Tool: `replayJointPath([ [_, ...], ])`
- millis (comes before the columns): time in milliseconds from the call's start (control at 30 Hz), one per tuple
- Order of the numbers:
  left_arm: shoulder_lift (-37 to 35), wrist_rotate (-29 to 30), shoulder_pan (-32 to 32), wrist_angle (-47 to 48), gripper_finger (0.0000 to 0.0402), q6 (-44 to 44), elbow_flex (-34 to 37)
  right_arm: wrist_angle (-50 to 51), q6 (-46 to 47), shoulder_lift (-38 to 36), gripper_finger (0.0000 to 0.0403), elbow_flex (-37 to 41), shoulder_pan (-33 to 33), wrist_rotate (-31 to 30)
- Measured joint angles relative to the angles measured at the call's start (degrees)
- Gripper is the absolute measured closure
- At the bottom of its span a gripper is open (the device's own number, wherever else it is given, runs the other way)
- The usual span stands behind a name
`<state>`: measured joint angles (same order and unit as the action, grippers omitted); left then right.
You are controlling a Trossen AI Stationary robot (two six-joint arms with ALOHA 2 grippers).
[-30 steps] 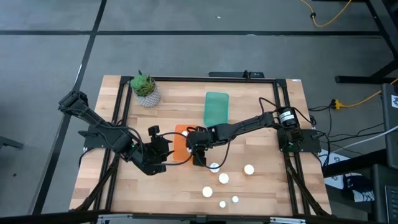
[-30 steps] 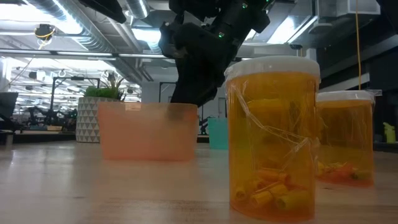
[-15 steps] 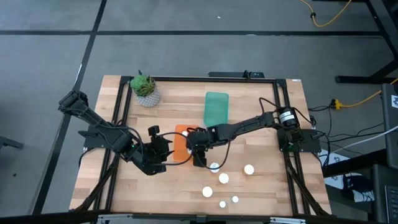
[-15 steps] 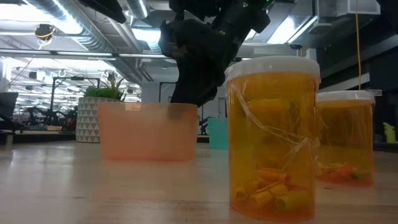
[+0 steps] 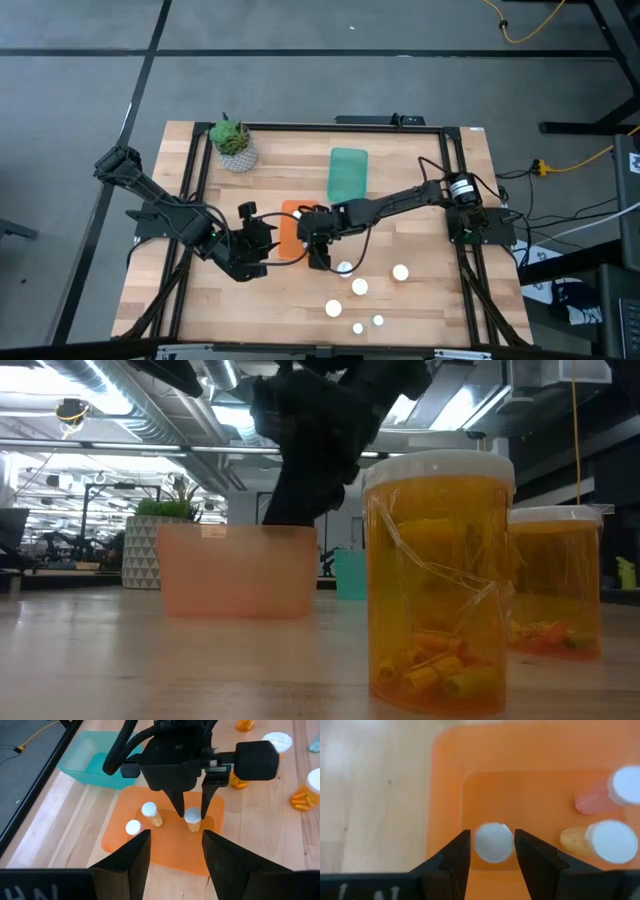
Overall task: Pick and place medicine bottles into bin by pill shape (circle, oval)
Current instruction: Put the large orange pill bottle into the blue bin
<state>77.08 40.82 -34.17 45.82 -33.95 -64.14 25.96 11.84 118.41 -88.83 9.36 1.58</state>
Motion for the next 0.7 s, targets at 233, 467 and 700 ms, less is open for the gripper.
replayJointPath([
  [233, 0.0, 0.0, 0.0, 0.0, 0.0231, 0.0, 0.0, 10.9, 0.0, 0.0, 0.0248, -7.9, 1.1, 0.0],
  [467, 0.0, 0.0, 0.0, 0.0, 0.0231, 0.0, 0.0, 31.4, -0.1, 0.0, 0.0248, -18.0, 3.6, 0.0],
  [700, 0.0, 0.0, 0.0, 0.0, 0.0231, 0.0, 0.0, 57.7, -3.1, -0.1, 0.0248, -21.7, 7.3, 0.0],
])
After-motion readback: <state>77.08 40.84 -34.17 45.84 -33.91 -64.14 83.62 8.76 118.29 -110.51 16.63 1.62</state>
